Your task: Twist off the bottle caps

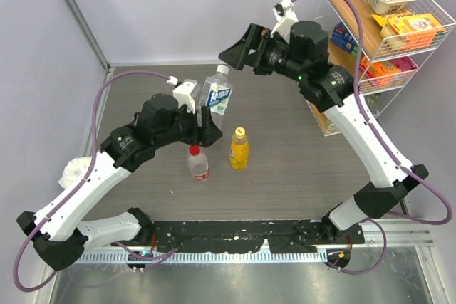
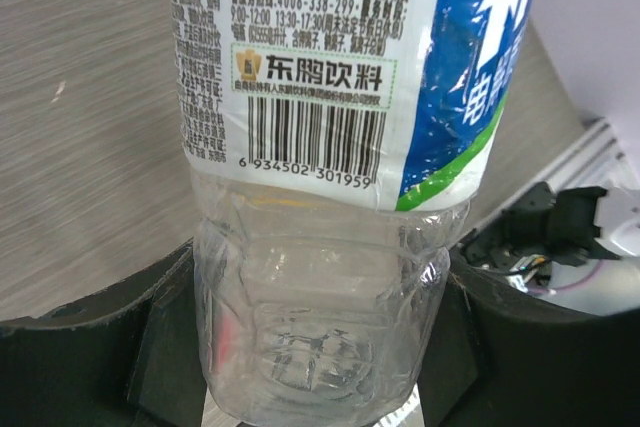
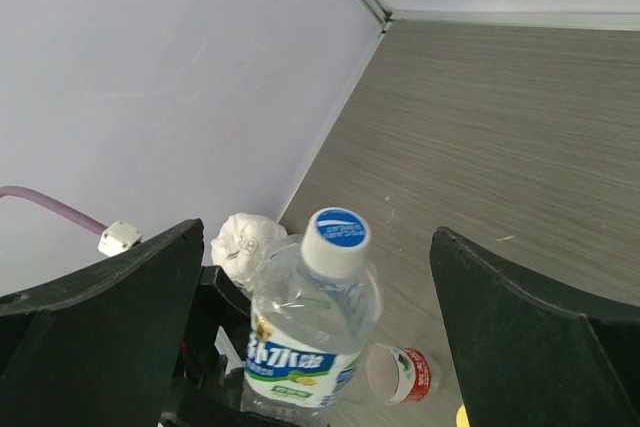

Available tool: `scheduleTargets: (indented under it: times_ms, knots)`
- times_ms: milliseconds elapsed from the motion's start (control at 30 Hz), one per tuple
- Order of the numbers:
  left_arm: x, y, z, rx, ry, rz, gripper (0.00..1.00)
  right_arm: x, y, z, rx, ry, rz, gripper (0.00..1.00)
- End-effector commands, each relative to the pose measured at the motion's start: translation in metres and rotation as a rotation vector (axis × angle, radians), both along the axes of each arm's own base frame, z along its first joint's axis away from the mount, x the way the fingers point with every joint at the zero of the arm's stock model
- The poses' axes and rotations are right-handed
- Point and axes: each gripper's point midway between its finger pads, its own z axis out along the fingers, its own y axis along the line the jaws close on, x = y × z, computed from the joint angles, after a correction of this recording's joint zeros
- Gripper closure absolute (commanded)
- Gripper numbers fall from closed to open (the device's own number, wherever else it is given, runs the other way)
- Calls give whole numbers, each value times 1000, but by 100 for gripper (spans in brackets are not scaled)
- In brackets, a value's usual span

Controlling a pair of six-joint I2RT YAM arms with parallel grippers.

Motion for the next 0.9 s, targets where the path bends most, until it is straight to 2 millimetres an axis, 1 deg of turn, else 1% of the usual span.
scheduleTargets:
  times_ms: [0, 33, 67, 100, 133, 267, 367, 433, 500, 533, 667, 733, 767, 800, 833, 867]
  knots:
    - [18, 16, 5, 80, -52, 101, 91, 9, -6, 5, -88, -25, -159, 1]
    - [20, 18, 4, 92, -54, 117, 92, 7, -1, 4, -88, -23, -148, 1]
    - [21, 18, 2, 105, -56, 126, 93, 12, -2, 5, -85, -21, -179, 1]
    - [22, 20, 1, 117, -59, 138, 93, 14, 2, 0, -87, -9, -179, 1]
    - [24, 21, 0, 130, -67, 152, 94, 15, 2, 2, -81, -7, -187, 1]
    - [26, 26, -2, 183, -100, 193, 96, 24, 10, -9, -83, 26, -190, 1]
    - [27, 27, -3, 242, -126, 218, 97, 28, 20, -20, -86, 58, -170, 2]
    - [26, 26, -6, 284, -138, 226, 97, 24, 32, -26, -82, 78, -120, 6]
    - [25, 25, -8, 306, -145, 227, 97, 23, 37, -28, -74, 84, -95, 8]
    - [24, 24, -9, 314, -148, 227, 97, 22, 41, -28, -68, 84, -87, 11]
    - [23, 23, -9, 320, -152, 237, 98, 19, 43, -29, -64, 92, -70, 20]
    - [23, 23, -9, 317, -152, 241, 98, 17, 42, -30, -62, 94, -70, 22]
    - [22, 22, -8, 314, -151, 238, 98, 17, 42, -33, -65, 99, -67, 26]
    - [23, 22, -8, 313, -150, 239, 98, 15, 41, -32, -62, 100, -68, 28]
    - [23, 22, -7, 312, -149, 240, 98, 14, 42, -36, -66, 107, -65, 32]
    - [22, 21, -7, 308, -149, 238, 98, 13, 40, -34, -60, 105, -67, 32]
